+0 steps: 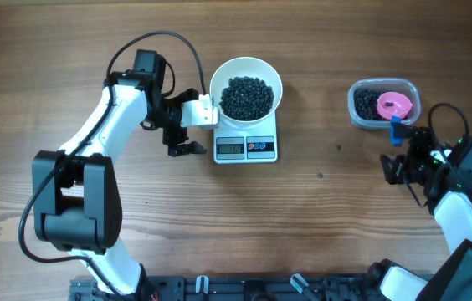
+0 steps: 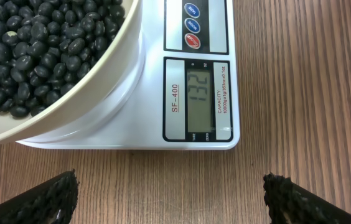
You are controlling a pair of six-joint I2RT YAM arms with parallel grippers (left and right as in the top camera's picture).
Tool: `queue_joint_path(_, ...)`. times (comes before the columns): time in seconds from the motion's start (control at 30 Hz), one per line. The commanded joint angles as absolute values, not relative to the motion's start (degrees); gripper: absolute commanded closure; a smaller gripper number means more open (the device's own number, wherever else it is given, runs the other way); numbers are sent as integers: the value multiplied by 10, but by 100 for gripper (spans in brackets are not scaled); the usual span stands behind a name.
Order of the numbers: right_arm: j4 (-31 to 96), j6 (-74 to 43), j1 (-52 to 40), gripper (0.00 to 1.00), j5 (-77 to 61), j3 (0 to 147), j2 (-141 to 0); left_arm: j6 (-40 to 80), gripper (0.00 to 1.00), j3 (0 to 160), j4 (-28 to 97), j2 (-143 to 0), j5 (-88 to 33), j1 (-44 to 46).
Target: Scoop item into bowl and weigh 150g on scale
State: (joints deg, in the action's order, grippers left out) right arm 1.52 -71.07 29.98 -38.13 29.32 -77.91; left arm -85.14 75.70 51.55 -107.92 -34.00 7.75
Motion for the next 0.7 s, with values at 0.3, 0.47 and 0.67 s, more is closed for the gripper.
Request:
queue_joint_path(0.3, 4, -724, 298, 67, -357, 294, -782, -851, 0, 752, 516, -1086, -351, 76)
queue_joint_path(0.47, 5, -723, 298, 82, -363, 302, -781, -851, 0, 752, 516, -1086, -351, 76)
queue_joint_path(0.67, 32, -695, 298, 95, -387, 356, -781, -851, 0, 752, 516, -1086, -351, 76)
